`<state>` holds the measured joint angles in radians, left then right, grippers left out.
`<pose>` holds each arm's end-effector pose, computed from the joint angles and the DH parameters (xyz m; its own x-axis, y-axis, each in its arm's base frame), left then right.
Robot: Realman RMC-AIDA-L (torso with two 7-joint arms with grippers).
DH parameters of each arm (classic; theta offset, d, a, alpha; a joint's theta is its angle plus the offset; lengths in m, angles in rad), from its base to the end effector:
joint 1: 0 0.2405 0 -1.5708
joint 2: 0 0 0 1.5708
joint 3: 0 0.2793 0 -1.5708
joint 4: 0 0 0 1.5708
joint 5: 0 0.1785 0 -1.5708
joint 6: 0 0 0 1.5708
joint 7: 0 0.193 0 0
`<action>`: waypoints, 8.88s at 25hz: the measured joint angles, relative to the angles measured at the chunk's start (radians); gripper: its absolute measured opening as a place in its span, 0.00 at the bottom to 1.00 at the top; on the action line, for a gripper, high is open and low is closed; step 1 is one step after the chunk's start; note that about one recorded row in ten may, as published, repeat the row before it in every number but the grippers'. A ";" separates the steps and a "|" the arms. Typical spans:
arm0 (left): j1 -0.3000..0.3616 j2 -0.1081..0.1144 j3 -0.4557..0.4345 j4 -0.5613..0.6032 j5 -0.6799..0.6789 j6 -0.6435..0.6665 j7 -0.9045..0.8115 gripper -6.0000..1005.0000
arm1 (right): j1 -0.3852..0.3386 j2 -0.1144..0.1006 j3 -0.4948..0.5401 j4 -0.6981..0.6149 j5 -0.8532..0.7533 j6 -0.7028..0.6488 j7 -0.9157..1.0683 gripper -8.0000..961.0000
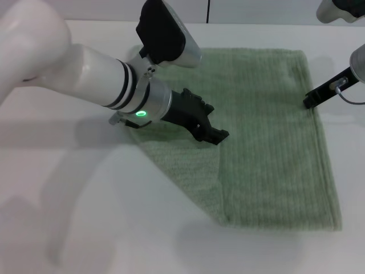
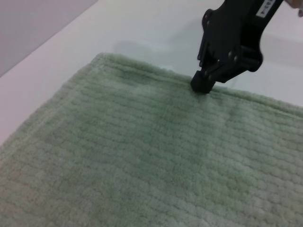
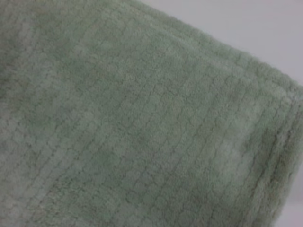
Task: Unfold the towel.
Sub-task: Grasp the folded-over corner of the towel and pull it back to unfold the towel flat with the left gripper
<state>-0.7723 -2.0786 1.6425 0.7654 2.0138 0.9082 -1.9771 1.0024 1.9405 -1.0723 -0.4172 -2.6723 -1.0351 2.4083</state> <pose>-0.1818 0.3846 -0.1513 0.9575 0.2884 -0.0020 0.2769 -0.9211 -0.2738 0.2693 0.4506 -0.0454 0.6281 -0.7730 0.0890 -0.6069 -0.5582 -0.5657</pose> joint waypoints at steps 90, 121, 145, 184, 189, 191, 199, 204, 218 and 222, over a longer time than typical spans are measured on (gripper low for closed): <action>0.028 0.016 0.050 0.079 -0.025 0.012 -0.065 0.09 | 0.000 0.003 -0.003 0.001 0.000 0.013 -0.012 0.01; 0.184 0.019 -0.209 0.343 0.119 0.317 -0.068 0.06 | -0.001 0.002 -0.002 0.014 -0.002 0.021 -0.026 0.02; 0.220 0.019 -0.257 0.369 0.171 0.427 -0.077 0.06 | 0.002 0.001 0.000 0.015 -0.002 0.023 -0.026 0.02; 0.318 0.018 -0.321 0.469 0.163 0.582 -0.076 0.06 | 0.005 -0.002 -0.003 0.018 -0.001 0.032 -0.026 0.02; 0.332 0.019 -0.340 0.478 0.162 0.598 -0.068 0.06 | 0.005 -0.002 -0.003 0.018 -0.001 0.032 -0.026 0.02; 0.335 0.019 -0.345 0.481 0.161 0.604 -0.064 0.07 | 0.005 -0.002 -0.003 0.018 -0.001 0.032 -0.026 0.02; 0.340 0.019 -0.355 0.476 0.160 0.635 -0.060 0.07 | 0.005 -0.002 -0.003 0.018 -0.001 0.032 -0.026 0.03; 0.340 0.019 -0.358 0.462 0.164 0.657 -0.060 0.07 | 0.005 -0.002 -0.003 0.018 -0.002 0.035 -0.027 0.03; 0.327 0.020 -0.378 0.425 0.189 0.661 -0.060 0.08 | 0.008 -0.002 -0.003 0.018 -0.003 0.038 -0.037 0.03; 0.320 0.020 -0.408 0.417 0.189 0.670 -0.060 0.08 | 0.008 -0.002 -0.003 0.018 -0.003 0.038 -0.038 0.03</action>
<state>-0.4519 -2.0584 1.2340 1.1819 2.2032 1.5785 -2.0373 1.0109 1.9389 -1.0753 -0.3988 -2.6753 -0.9969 2.3701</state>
